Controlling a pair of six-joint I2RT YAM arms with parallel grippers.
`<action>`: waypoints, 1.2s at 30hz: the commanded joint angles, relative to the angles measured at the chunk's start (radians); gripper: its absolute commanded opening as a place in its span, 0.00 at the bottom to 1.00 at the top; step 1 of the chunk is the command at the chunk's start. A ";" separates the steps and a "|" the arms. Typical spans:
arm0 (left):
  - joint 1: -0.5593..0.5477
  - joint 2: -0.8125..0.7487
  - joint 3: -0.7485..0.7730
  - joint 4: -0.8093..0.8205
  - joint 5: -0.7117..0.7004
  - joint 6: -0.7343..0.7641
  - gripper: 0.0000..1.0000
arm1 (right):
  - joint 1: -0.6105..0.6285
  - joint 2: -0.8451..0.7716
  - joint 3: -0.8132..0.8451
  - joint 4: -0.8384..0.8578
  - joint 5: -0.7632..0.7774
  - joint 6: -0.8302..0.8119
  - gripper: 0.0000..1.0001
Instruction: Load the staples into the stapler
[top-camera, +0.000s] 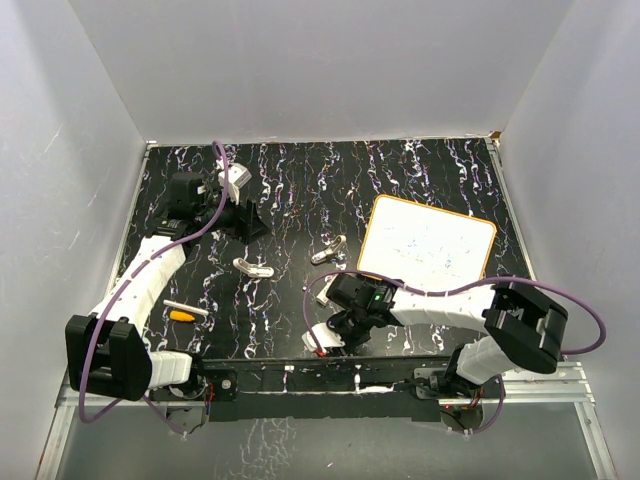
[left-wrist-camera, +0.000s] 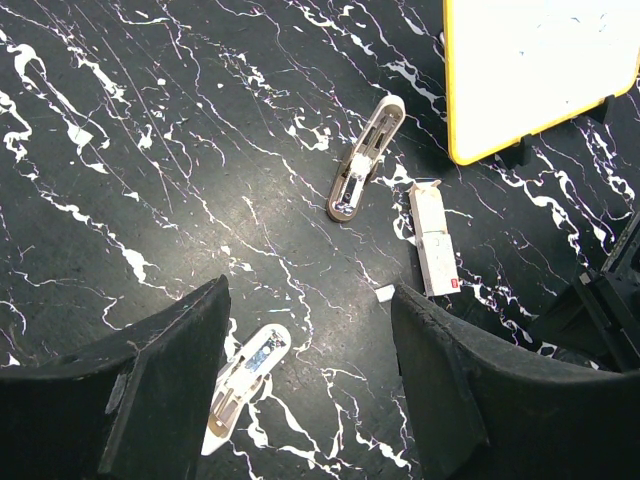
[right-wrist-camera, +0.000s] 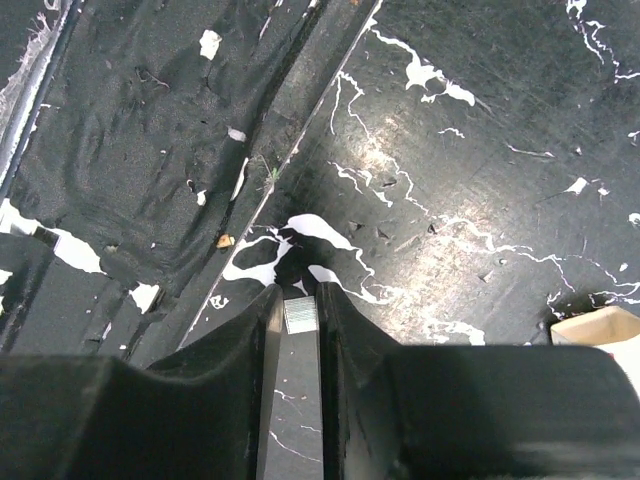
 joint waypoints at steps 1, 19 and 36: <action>0.010 -0.039 0.002 -0.005 0.028 0.000 0.64 | -0.014 0.043 -0.010 -0.010 0.033 -0.013 0.21; 0.010 -0.056 -0.016 0.003 0.037 0.006 0.64 | -0.130 0.017 0.036 0.067 -0.034 0.190 0.47; 0.011 -0.065 -0.024 0.003 0.041 0.010 0.64 | -0.151 -0.055 -0.041 0.054 -0.056 0.154 0.47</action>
